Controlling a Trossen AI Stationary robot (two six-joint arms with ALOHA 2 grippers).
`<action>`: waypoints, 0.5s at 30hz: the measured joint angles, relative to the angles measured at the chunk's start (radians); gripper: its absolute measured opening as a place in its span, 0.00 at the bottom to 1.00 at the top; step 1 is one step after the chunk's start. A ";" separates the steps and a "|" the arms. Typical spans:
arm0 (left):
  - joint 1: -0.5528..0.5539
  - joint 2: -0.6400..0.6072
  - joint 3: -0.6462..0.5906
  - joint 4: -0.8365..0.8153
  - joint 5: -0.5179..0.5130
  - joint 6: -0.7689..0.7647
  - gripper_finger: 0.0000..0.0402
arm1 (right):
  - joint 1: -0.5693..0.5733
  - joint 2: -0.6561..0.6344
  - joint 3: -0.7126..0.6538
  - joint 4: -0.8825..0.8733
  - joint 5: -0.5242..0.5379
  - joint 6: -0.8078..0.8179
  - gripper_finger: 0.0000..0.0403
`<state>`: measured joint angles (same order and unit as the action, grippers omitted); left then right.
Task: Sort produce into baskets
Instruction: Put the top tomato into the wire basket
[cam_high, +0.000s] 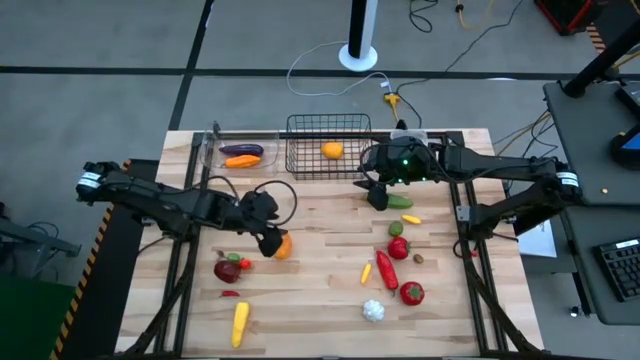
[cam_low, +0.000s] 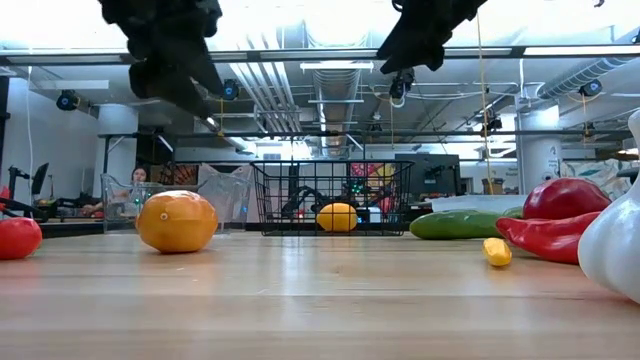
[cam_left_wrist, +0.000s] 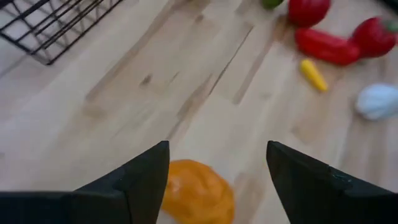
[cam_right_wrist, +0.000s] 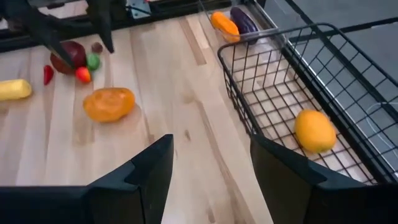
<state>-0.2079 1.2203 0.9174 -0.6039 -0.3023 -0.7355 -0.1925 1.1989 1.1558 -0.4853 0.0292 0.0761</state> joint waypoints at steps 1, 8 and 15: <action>0.002 0.019 0.025 -0.030 -0.001 -0.006 0.64 | 0.000 0.000 0.000 0.003 0.000 -0.003 0.51; 0.022 0.162 0.182 -0.241 -0.010 -0.044 0.71 | 0.000 0.000 -0.023 -0.017 0.000 -0.025 0.51; 0.000 0.231 0.233 -0.305 -0.012 -0.052 0.74 | 0.005 0.000 -0.020 -0.200 -0.003 0.106 0.51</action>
<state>-0.2081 1.4515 1.1500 -0.9089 -0.3146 -0.7872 -0.1872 1.1988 1.1355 -0.6856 0.0265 0.1824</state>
